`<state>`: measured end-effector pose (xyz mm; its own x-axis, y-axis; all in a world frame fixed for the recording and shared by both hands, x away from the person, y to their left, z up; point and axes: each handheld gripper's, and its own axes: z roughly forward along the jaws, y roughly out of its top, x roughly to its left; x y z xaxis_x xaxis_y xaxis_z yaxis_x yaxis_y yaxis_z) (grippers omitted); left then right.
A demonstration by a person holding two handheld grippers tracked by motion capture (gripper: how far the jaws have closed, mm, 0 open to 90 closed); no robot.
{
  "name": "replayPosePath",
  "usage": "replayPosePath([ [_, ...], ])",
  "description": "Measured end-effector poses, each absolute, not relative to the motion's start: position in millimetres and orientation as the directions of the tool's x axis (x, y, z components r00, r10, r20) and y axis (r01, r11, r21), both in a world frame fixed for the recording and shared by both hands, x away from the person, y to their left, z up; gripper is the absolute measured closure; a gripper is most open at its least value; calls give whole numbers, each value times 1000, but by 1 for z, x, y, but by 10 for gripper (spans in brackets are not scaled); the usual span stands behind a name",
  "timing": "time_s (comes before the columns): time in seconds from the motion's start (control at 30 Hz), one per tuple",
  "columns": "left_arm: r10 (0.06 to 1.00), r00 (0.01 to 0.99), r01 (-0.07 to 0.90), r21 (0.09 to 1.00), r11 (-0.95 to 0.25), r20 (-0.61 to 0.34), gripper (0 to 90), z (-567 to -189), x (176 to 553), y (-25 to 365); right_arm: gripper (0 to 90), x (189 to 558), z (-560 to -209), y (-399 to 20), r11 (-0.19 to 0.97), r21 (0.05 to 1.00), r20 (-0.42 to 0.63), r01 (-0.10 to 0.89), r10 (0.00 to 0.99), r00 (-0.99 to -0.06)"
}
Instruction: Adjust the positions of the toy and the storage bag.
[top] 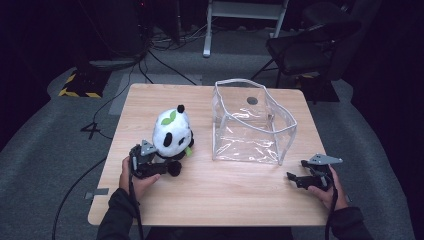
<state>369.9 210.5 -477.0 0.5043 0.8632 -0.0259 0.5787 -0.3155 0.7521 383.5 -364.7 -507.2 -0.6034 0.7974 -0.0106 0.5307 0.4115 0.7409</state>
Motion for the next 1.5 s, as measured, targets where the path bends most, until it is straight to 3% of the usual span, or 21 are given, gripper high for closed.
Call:
replayPosePath([
  [0.2,868,489,592,762,-264,-80,151,-478,363,220,150,384,-507,-365,412,741,-11,531,797,-604],
  [0.47,879,477,519,805,-288,6,158,-466,344,216,150,384,-507,-365,412,741,-10,531,797,-604],
  [0.7,894,447,467,860,-207,-27,156,-443,337,214,150,384,-507,-365,412,741,-10,531,797,-604],
  [1.23,887,461,397,896,-197,-9,156,-420,330,202,149,384,-507,-365,413,741,-11,530,796,-605],
  [1.5,901,434,412,891,-192,-7,145,-412,339,200,149,384,-507,-365,413,741,-12,529,796,-605],
])
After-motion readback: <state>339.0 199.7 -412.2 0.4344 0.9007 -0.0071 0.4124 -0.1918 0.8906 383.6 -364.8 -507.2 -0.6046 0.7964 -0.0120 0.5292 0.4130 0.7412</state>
